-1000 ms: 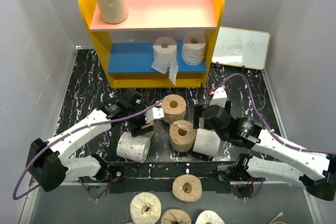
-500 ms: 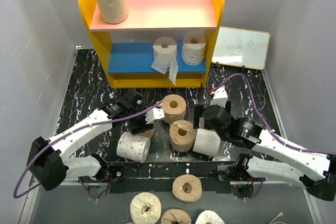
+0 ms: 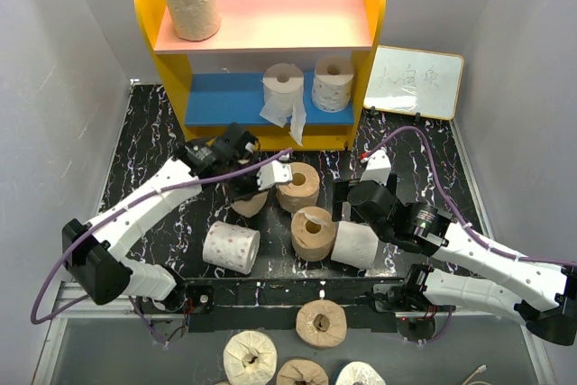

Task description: Place and organize the paper towels onto the shelf

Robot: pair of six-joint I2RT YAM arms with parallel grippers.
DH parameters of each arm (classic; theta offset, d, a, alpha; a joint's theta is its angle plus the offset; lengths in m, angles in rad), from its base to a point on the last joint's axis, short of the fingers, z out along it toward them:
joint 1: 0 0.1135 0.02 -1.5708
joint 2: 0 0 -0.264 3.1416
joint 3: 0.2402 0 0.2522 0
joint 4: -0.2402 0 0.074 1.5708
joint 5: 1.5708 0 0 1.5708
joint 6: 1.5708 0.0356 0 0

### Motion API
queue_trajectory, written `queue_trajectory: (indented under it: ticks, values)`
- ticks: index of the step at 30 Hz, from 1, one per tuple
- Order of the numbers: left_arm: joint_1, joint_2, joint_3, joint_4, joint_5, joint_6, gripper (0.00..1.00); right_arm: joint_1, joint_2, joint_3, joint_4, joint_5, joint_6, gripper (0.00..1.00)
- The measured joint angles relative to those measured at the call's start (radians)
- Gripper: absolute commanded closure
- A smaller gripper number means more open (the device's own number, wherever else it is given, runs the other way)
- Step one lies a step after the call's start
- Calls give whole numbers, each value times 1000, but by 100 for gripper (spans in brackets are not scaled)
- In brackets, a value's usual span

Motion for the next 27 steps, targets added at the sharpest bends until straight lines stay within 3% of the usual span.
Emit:
queue_trajectory:
  ticks: [8,16,27]
  values:
    - [-5,55,513,-304,-64,255,100,0,0,0,0,0,0,2]
    - [-8,190,1059,-439,-190,345,100,0,0,0,0,0,0,2]
    - [-8,286,1220,-332,-349,401,100,0,-24,0,1,0,0,2]
